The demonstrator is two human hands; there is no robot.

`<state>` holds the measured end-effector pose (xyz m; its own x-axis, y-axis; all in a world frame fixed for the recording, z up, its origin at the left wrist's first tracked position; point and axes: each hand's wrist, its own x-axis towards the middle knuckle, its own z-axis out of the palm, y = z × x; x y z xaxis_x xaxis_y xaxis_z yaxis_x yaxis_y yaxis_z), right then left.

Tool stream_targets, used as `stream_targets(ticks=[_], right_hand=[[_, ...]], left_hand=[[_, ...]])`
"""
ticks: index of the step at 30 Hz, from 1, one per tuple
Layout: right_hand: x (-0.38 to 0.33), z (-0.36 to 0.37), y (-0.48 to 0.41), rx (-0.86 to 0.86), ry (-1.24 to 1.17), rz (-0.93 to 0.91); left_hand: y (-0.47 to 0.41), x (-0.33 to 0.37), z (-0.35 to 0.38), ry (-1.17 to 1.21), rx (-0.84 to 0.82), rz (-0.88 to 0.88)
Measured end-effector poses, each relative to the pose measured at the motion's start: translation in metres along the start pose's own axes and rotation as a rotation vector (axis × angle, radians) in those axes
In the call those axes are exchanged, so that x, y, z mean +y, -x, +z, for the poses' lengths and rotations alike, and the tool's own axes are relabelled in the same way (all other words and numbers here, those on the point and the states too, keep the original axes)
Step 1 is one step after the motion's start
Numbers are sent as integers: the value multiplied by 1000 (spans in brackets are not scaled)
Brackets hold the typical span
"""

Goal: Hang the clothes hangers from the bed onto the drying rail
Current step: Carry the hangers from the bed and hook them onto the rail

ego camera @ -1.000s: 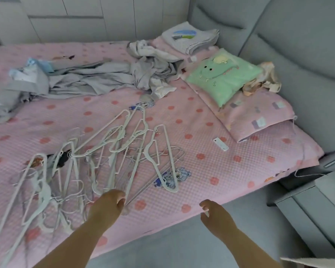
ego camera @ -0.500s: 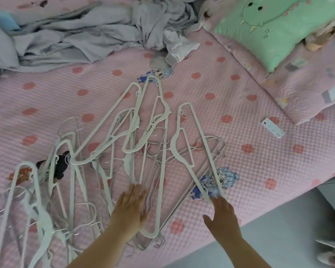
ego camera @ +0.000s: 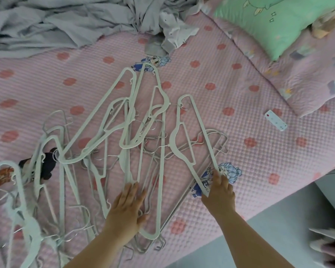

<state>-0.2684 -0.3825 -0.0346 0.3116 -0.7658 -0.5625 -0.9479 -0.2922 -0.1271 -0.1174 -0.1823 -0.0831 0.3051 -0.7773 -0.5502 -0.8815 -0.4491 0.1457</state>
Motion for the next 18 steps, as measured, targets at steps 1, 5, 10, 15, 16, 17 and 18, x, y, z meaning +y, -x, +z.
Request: stream_targets(ticks=[1,5,10,15,16,17,18], right_hand=[[2,-3,2,-2,-18,16],[16,-22,15,-39,-116,51],[31,-52,40,-29,-205,45],[49,-86,76,18,-294,73],[54,-92,85,44,-334,83],[59,-98,93,77,-385,94],[65,-104,102,114,-447,105]], left_hand=[[0,-1,-1,-9,-21,12],[-1,9,-22,-3,71,-42],[4,17,-54,115,-96,-80],[7,38,-98,88,33,-87],[8,47,-110,130,71,-51],[7,58,-122,188,85,-8],[6,71,-134,262,73,32]])
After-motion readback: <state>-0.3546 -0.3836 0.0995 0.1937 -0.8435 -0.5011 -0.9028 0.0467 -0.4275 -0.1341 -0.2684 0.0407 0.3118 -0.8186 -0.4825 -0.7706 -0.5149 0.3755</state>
